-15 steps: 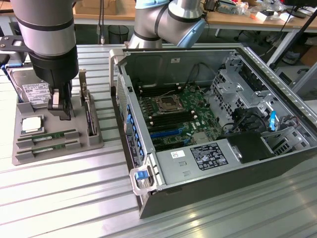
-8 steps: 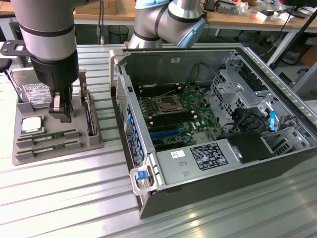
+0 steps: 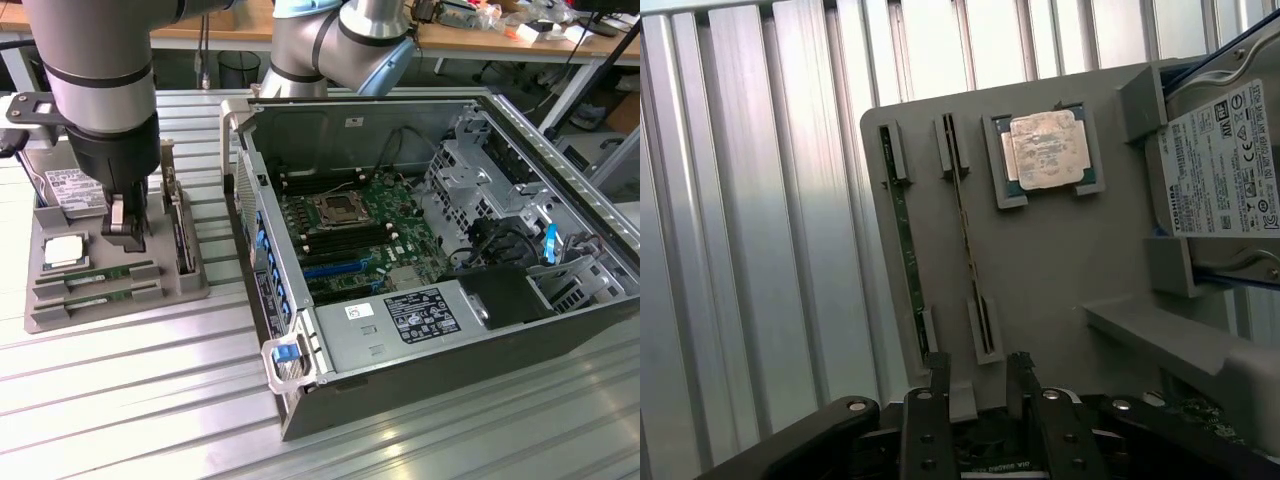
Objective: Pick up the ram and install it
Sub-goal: 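Pick up the ram and move it above insertion slot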
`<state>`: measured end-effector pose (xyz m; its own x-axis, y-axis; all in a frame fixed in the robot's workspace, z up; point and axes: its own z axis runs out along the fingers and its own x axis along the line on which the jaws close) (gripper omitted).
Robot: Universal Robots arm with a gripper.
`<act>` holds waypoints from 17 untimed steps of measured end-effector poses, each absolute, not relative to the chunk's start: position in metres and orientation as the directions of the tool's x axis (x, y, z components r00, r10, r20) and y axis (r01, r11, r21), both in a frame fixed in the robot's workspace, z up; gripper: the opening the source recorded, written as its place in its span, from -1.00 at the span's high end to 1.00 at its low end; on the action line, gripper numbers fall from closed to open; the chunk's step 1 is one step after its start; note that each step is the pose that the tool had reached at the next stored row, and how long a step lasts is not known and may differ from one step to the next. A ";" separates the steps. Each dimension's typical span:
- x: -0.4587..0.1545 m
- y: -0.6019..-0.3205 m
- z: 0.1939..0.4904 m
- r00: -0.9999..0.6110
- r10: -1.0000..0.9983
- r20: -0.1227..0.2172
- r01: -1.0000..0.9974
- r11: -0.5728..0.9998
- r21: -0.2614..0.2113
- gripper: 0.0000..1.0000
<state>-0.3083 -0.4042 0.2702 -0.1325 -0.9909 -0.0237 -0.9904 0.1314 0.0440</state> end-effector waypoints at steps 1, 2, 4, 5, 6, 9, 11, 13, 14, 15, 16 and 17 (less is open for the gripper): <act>-0.308 -0.404 0.269 -0.132 -0.991 -0.024 -0.990 0.131 0.044 0.28; -0.308 -0.404 0.267 -0.132 -0.991 -0.024 -0.990 0.131 0.044 0.28; -0.308 -0.404 0.266 -0.132 -0.991 -0.024 -0.990 0.131 0.044 0.28; -0.308 -0.404 0.265 -0.132 -0.991 -0.024 -0.990 0.131 0.044 0.28; -0.308 -0.404 0.265 -0.132 -0.991 -0.024 -0.990 0.131 0.044 0.28; -0.308 -0.404 0.263 -0.132 -0.991 -0.024 -0.990 0.131 0.044 0.28; -0.308 -0.404 0.262 -0.132 -0.991 -0.024 -0.990 0.131 0.044 0.28; -0.308 -0.404 0.260 -0.132 -0.991 -0.024 -0.990 0.131 0.044 0.28; -0.308 -0.404 0.259 -0.132 -0.991 -0.024 -0.990 0.131 0.044 0.28; -0.309 -0.404 0.258 -0.133 -0.991 -0.024 -0.990 0.131 0.044 0.28; -0.309 -0.404 0.258 -0.132 -0.991 -0.024 -0.990 0.131 0.044 0.28; -0.311 -0.405 0.257 -0.130 -0.991 -0.024 -0.991 0.129 0.044 0.28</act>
<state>-0.3107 -0.4046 0.2571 -0.1302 -0.9912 -0.0237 -0.9907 0.1291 0.0440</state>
